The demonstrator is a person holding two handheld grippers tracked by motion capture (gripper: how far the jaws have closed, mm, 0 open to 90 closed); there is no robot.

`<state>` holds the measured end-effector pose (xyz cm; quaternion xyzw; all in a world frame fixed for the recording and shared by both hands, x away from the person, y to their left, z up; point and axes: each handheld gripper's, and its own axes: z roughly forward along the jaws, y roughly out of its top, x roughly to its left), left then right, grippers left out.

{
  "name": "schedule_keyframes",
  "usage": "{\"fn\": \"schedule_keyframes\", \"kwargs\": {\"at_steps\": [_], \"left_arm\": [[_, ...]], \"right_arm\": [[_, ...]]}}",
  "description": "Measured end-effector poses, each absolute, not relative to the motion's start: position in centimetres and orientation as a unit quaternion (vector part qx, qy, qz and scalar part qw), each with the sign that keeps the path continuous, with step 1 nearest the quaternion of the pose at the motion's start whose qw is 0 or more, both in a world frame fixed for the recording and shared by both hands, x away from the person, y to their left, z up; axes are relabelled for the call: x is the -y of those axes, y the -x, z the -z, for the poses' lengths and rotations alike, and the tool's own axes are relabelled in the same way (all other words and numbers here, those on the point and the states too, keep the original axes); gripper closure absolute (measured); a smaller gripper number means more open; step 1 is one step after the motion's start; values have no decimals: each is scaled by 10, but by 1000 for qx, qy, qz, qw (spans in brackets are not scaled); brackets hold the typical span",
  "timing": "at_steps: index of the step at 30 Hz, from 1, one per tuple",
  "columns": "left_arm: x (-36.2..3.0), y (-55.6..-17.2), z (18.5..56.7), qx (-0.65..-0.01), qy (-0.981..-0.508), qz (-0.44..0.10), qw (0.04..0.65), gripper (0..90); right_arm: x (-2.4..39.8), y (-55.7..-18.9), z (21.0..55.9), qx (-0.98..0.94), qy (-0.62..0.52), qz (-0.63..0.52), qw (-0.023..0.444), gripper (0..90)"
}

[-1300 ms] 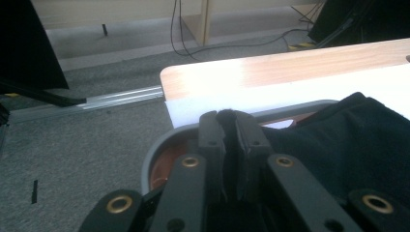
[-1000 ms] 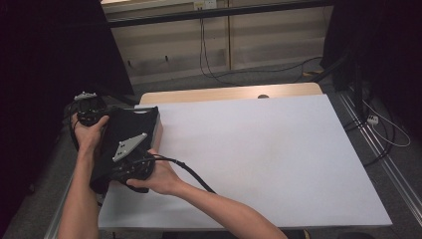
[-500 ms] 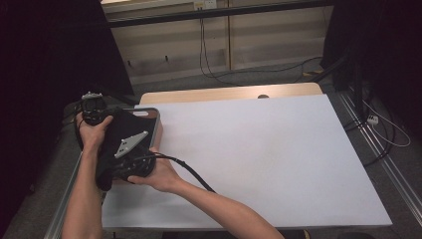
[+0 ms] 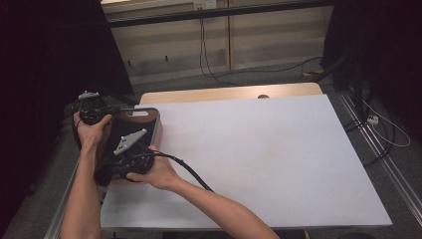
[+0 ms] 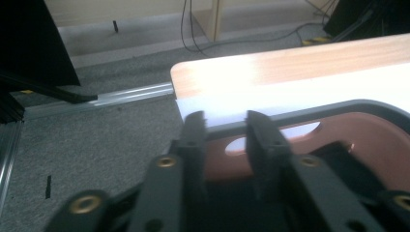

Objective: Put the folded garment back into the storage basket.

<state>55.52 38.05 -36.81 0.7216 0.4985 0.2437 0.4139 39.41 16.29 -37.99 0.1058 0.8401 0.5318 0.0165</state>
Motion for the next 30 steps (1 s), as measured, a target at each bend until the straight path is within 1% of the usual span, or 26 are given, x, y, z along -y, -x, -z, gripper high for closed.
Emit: {"fn": "schedule_keyframes", "kwargs": {"at_steps": [2, 7, 12, 19, 21, 26, 28, 30], "left_arm": [[-383, -552, 366, -497, -720, -240, 420, 632], [-386, -546, 364, -498, -715, -246, 426, 528], [-389, -541, 363, -497, -711, -248, 431, 443], [-394, -530, 361, -496, -707, -251, 437, 348], [-395, -526, 360, -496, -708, -252, 435, 323], [-400, -513, 360, -494, -707, -256, 437, 233], [-402, -507, 360, -491, -708, -260, 436, 188], [-403, -500, 360, -488, -707, -263, 439, 167]], "right_arm": [[-165, -395, 382, -841, -108, -530, 14, 831], [-169, -395, 383, -842, -108, -528, 13, 831], [-173, -397, 382, -839, -113, -531, 15, 830], [-176, -401, 384, -837, -119, -534, 10, 816], [-174, -401, 383, -837, -118, -534, 6, 786], [-164, -397, 380, -836, -116, -537, 5, 607], [-157, -395, 379, -835, -113, -539, 7, 579], [-150, -393, 378, -835, -114, -538, 11, 546]]}}
